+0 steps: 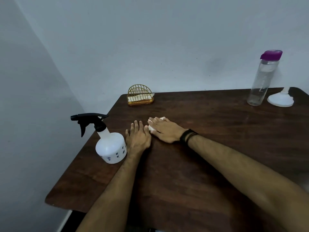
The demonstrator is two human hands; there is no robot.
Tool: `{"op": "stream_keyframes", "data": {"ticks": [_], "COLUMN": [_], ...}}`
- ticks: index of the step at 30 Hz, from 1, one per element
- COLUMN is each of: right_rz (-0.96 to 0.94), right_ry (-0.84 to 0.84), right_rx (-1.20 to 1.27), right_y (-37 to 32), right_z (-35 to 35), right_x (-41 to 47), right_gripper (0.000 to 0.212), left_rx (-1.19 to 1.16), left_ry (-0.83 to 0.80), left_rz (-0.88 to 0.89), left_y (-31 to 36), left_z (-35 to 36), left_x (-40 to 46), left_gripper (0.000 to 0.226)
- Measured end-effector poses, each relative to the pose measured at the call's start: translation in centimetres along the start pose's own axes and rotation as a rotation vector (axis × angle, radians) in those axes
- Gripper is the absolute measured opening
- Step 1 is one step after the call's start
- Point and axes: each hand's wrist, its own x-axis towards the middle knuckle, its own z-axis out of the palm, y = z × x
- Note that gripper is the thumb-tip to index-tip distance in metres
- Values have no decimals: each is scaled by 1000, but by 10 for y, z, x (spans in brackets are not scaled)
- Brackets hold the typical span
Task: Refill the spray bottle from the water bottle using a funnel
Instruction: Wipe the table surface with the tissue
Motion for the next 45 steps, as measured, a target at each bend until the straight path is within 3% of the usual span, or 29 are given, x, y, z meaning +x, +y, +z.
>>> {"op": "stream_keyframes", "data": {"ticks": [3, 10, 13, 18, 20, 25, 28, 30, 34, 36, 45], "right_rz": [-8, -305, -226, 115, 152, -149, -298, -216, 137, 197, -208], "right_ry": [19, 58, 124, 129, 149, 64, 13, 27, 59, 72, 15], "right_rx": [37, 327, 371, 132, 92, 176, 216, 206, 60, 44, 228], "right_y": [-7, 9, 31, 53, 37, -11, -6, 16, 67, 68, 8], "right_z": [1, 14, 8, -8, -10, 13, 18, 9, -13, -16, 13], "right_x": [-5, -96, -97, -56, -44, -68, -99, -107, -92, -81, -118], "right_gripper": [59, 38, 36, 46, 50, 45, 45, 42, 50, 53, 43], "left_rx": [17, 25, 20, 27, 26, 38, 41, 38, 38, 37, 40], "left_ry": [-12, -21, -40, -49, -53, -36, -32, -39, -40, -40, -35], "left_rz": [0, -14, -17, -19, -20, -15, -20, -17, -19, -19, -16], "left_y": [0, -1, -1, 0, 0, 0, 0, 0, -1, 0, -1], "left_z": [-1, 2, 2, 0, -1, 0, 2, 1, 1, 1, 0], "left_x": [-2, 4, 2, 0, 0, 1, 2, 2, 0, 0, 0], "left_gripper": [59, 60, 61, 61, 61, 61, 61, 61, 62, 62, 62]}}
